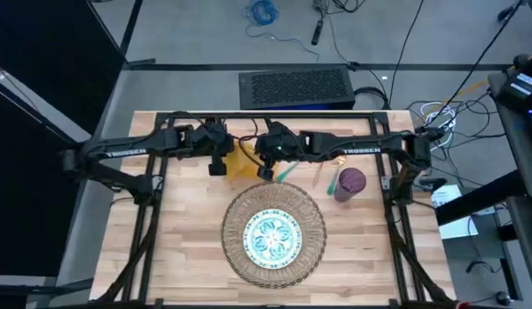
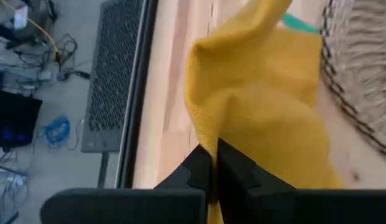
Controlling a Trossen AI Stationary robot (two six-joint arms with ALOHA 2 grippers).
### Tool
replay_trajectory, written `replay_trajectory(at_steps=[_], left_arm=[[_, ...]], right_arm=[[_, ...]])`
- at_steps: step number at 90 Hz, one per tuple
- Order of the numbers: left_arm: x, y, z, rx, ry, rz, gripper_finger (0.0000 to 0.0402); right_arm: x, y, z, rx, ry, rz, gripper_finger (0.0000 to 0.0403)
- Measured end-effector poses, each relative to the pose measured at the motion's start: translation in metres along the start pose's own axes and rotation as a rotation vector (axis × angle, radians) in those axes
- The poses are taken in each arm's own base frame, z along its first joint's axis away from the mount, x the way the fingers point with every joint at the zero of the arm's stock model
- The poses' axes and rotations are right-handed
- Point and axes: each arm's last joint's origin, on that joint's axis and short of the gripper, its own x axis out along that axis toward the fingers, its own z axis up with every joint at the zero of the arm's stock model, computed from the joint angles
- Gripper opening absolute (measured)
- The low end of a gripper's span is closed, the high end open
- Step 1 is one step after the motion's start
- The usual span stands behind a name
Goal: Set table place
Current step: Fold the yellow table napkin
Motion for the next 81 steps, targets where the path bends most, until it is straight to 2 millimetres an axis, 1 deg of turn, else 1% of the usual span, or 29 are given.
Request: replay_trajectory(at_steps=[10, 22, 29, 37, 55, 63, 71, 81], left_arm=[[0.013, -0.002, 0.002, 0.010, 0.027, -0.016, 0.0000], [0.015, -0.003, 0.003, 0.018, 0.018, -0.017, 0.0000], [0.016, -0.003, 0.003, 0.024, 0.017, -0.016, 0.0000], [0.015, -0.003, 0.003, 0.025, 0.016, -0.016, 0.0000], [0.016, -0.003, 0.003, 0.023, 0.017, -0.017, 0.0000], [0.016, -0.003, 0.003, 0.023, 0.017, -0.017, 0.0000], [0.015, -0.003, 0.003, 0.030, 0.018, -0.017, 0.0000], [0.016, -0.003, 0.004, 0.041, 0.015, -0.016, 0.0000]], right_arm=[[0.000, -0.001, -0.002, -0.002, 0.016, -0.018, 0.0000], [0.000, -0.004, -0.007, -0.013, 0.067, -0.042, 0.0001], [0.000, -0.007, -0.011, -0.031, 0.117, -0.036, 0.0012], [0.000, -0.008, -0.016, -0.058, 0.163, -0.036, 0.0044], [0.000, -0.007, -0.017, -0.129, 0.170, -0.032, 0.0150], [-0.002, -0.011, -0.016, -0.149, 0.174, -0.058, 0.0189], [-0.008, -0.018, -0.014, -0.145, 0.175, -0.117, 0.0214], [-0.021, -0.029, -0.007, -0.096, 0.148, -0.126, 0.0225]])
